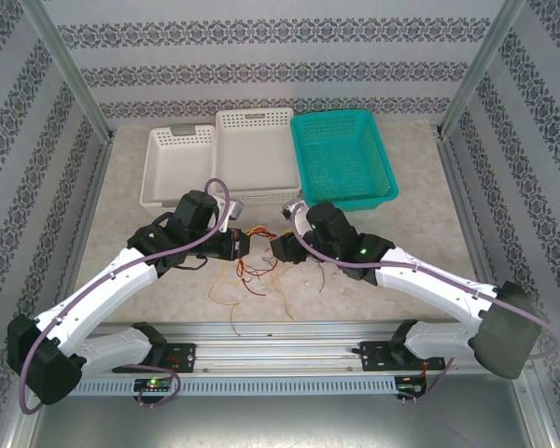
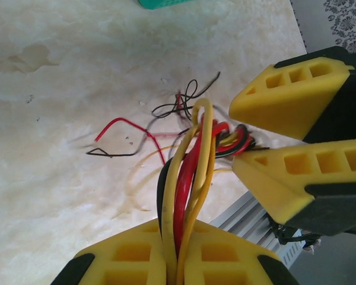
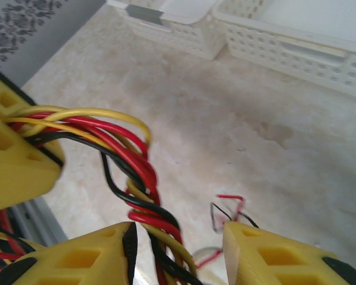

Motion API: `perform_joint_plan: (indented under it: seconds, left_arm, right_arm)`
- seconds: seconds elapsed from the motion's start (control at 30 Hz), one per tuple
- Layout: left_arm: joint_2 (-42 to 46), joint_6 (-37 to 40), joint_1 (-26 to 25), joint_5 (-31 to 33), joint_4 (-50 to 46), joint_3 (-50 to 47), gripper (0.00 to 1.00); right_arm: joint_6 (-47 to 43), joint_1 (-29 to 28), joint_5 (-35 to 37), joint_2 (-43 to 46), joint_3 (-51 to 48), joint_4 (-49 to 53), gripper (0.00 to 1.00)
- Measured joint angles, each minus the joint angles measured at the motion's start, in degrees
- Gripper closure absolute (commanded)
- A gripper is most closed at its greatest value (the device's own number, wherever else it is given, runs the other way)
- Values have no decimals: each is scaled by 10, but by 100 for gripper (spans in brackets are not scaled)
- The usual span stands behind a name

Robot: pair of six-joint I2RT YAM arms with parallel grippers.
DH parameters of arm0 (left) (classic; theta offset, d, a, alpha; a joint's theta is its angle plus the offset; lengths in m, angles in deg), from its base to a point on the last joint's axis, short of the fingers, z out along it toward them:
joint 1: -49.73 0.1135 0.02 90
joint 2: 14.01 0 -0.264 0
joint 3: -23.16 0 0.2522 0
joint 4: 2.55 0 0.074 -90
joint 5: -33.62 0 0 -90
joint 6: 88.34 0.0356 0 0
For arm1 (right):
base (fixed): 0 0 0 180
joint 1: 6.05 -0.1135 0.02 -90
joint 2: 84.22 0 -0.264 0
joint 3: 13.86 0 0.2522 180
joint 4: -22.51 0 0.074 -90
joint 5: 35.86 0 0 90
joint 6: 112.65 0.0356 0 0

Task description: Untangle the cables

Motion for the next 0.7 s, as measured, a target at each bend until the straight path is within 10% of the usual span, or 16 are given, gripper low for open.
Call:
perform_joint_plan:
  seconds: [0.1,0.23,0.7]
  left_arm:
    - [0,4,-1,-2,0,0,100]
    - [1,8,-1,-2,0,0,100]
    - [-11,59,-18,-9,30,13,100]
  right_arm:
    - [1,0,-34,-2,-15,-35,60]
    - [5,0,-65,-13,-34,-61,100]
    - [-78,-34,205,39,-25,-7,100]
